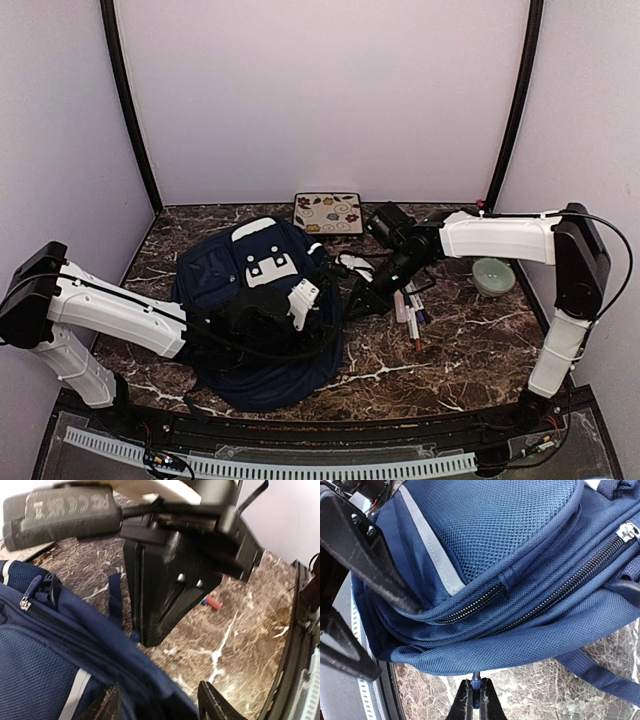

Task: Pack the student bag
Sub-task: Zip the student bag into the largest pocket of the bag.

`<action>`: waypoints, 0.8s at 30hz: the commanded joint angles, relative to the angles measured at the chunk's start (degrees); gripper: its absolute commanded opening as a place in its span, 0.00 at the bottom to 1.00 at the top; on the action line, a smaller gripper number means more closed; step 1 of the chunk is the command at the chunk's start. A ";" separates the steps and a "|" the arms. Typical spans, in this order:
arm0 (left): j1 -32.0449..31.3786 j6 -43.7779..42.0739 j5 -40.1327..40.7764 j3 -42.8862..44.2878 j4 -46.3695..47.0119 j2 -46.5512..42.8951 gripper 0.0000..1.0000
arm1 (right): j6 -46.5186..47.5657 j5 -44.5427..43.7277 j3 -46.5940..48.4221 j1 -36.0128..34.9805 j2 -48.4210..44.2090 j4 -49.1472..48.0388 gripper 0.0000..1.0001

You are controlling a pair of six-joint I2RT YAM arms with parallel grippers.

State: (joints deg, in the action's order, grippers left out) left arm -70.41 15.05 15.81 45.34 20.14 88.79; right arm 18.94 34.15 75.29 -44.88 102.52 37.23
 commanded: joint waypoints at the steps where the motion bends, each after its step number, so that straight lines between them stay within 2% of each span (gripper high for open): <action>1: -0.51 4.29 -3.69 3.43 3.74 0.84 0.54 | -0.48 4.98 -0.18 -0.70 -3.58 -2.87 0.00; 3: -0.52 6.83 -3.06 5.81 0.57 3.22 0.53 | -0.48 5.10 -0.52 -0.73 -3.85 -3.16 0.00; 6: -0.51 9.58 1.95 8.57 -4.64 6.12 0.51 | -0.55 5.12 -1.28 -0.72 -4.53 -3.38 0.00; 12: -0.52 12.45 8.97 6.50 -5.62 5.08 0.50 | -0.29 4.72 -2.71 -0.64 -5.63 -3.22 0.00; 24: -1.12 11.54 8.45 6.42 -11.77 4.30 0.49 | -0.92 5.99 -3.13 -0.18 -5.49 -3.82 0.00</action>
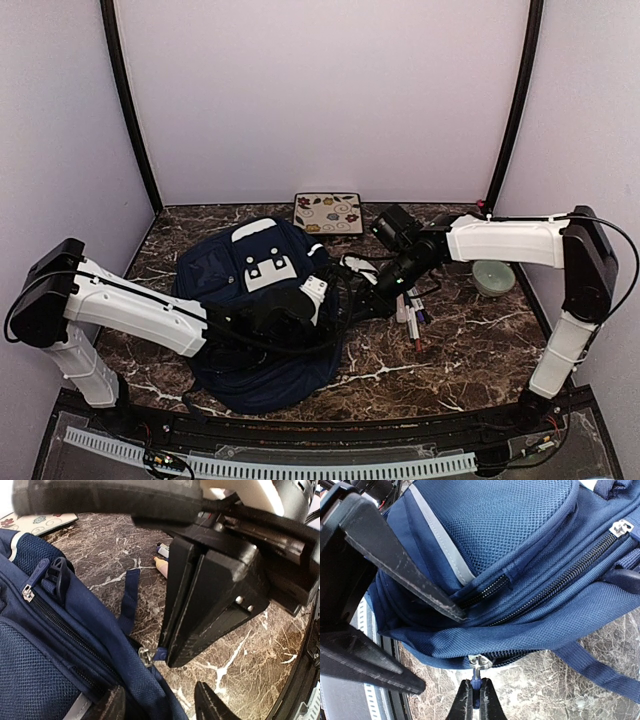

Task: Pack the student bag
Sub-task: Zip the student bag into the largest pocket of the bag.

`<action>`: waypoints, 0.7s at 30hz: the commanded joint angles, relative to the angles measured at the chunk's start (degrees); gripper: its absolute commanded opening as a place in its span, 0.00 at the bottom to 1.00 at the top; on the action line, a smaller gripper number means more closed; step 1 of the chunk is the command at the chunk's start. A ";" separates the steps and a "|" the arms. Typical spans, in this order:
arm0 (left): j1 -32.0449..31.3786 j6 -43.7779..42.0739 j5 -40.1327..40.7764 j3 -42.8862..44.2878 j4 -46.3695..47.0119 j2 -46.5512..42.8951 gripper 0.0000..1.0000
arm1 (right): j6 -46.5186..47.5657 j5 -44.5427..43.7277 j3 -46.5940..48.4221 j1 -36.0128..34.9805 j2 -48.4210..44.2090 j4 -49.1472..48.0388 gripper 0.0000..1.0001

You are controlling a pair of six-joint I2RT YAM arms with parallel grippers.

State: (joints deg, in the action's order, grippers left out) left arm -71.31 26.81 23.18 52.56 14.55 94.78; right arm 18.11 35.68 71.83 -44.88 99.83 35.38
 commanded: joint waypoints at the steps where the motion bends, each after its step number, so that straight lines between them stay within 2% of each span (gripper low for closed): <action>1: -0.19 -0.32 0.77 -0.83 -6.30 -1.66 0.46 | -0.09 4.48 0.32 -0.17 -2.72 -1.98 0.00; 4: -0.23 -0.31 0.78 -0.41 -7.26 -1.00 0.36 | -0.09 4.66 0.50 -0.11 -2.30 -2.02 0.00; 9: -0.23 0.53 3.00 -0.07 -9.15 -1.16 0.06 | 0.33 3.85 0.09 0.29 -1.73 -1.72 0.00; 11: -0.23 0.40 3.29 -0.80 -8.87 -2.22 0.00 | 0.16 2.06 -0.02 0.87 -0.87 -1.64 0.00; 21: -0.23 -1.03 4.58 -5.56 -7.48 -8.28 0.00 | -5.41 -2.08 5.10 7.45 7.86 -2.32 0.00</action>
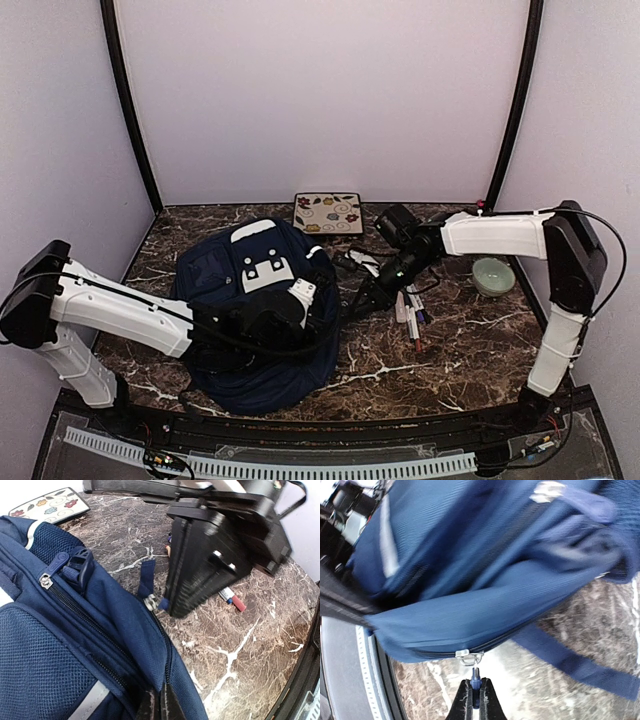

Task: Pack the student bag
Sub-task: Zip the student bag into the largest pocket of the bag.

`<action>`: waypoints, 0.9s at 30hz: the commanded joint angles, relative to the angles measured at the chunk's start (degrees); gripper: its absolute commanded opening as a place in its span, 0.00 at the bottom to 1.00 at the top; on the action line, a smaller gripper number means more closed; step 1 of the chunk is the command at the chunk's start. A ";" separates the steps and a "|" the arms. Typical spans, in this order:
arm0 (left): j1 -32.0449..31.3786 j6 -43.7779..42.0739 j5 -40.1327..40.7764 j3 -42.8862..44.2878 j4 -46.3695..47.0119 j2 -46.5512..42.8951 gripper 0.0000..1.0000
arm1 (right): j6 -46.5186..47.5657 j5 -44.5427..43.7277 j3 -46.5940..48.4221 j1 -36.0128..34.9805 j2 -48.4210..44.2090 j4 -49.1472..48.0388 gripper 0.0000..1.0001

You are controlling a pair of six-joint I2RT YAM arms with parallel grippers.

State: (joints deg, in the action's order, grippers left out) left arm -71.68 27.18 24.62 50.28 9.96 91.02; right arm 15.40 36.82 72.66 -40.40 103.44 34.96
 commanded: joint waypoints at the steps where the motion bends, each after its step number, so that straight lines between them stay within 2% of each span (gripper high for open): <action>1: 0.14 -1.26 3.37 -3.78 -2.66 -4.99 0.00 | -2.85 -3.24 5.69 3.31 5.60 -1.69 0.00; 8: 0.14 -0.21 4.09 -5.87 -2.04 -6.56 0.00 | -3.18 -5.37 14.05 4.32 13.11 -2.33 0.00; 13: 0.15 -0.02 4.19 -7.30 0.17 -6.24 0.00 | -5.15 -6.35 16.32 4.37 15.93 -4.40 0.01; 16: 0.27 -0.66 5.22 -7.10 0.77 -5.42 0.00 | -4.59 -5.75 15.40 4.36 14.26 -3.97 0.08; 19: 1.15 -2.15 5.93 -6.77 3.09 -3.74 0.00 | -3.44 -6.77 13.82 4.59 10.37 -3.02 0.21; 22: 4.07 -3.29 2.69 -5.96 6.58 -0.67 0.00 | -2.74 -7.20 12.67 5.88 6.62 -1.40 0.31; 27: 7.77 -8.08 -1.85 -1.66 10.83 4.86 0.00 | -1.28 -5.70 10.55 9.03 0.87 0.35 0.36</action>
State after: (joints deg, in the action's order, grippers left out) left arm -68.40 24.23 22.39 44.99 17.50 92.66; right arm 12.40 30.81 84.90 -33.52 110.24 34.52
